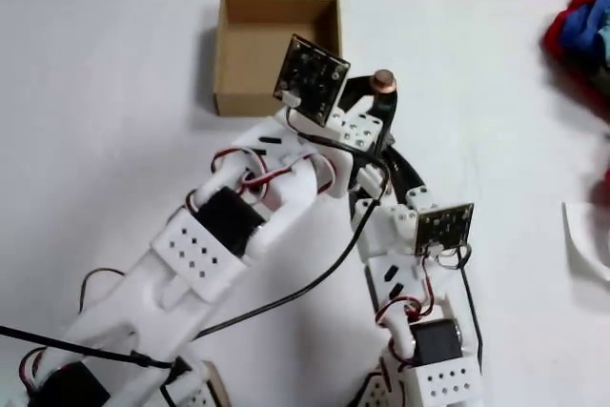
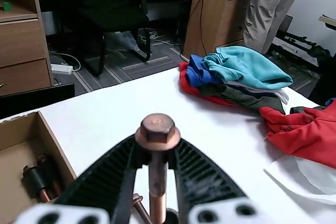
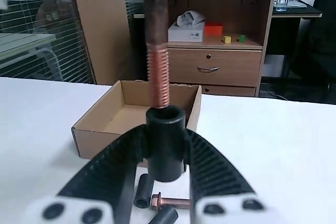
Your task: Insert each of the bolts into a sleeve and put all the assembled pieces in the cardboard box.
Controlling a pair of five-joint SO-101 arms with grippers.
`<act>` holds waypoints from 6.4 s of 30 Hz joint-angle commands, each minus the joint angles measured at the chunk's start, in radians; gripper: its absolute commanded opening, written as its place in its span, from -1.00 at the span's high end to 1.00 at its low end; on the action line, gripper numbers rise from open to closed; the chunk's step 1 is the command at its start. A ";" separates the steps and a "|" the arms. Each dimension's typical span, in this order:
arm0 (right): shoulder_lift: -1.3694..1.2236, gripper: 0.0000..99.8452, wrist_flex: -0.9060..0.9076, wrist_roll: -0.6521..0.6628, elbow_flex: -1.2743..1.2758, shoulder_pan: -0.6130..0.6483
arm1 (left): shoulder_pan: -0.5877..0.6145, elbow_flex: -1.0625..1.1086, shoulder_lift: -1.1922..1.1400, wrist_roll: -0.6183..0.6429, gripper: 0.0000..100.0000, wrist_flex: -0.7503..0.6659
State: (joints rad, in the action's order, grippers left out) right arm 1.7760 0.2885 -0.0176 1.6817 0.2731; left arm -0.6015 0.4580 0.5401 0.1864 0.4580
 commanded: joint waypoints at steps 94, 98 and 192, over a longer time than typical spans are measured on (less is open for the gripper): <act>-0.064 0.95 0.222 0.100 -0.235 -0.012 | 0.802 0.038 0.167 -0.471 0.69 0.502; -0.351 0.96 0.194 0.152 -0.430 0.028 | 0.850 0.035 0.167 -0.400 0.69 0.563; -2.911 0.78 0.676 -0.097 -3.035 0.104 | 1.014 0.223 0.359 -0.353 0.69 0.654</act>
State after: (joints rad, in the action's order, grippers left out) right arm -1.2221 0.9206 -0.1112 -1.2643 0.3775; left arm 0.4081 0.6866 0.8746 -0.1711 1.1070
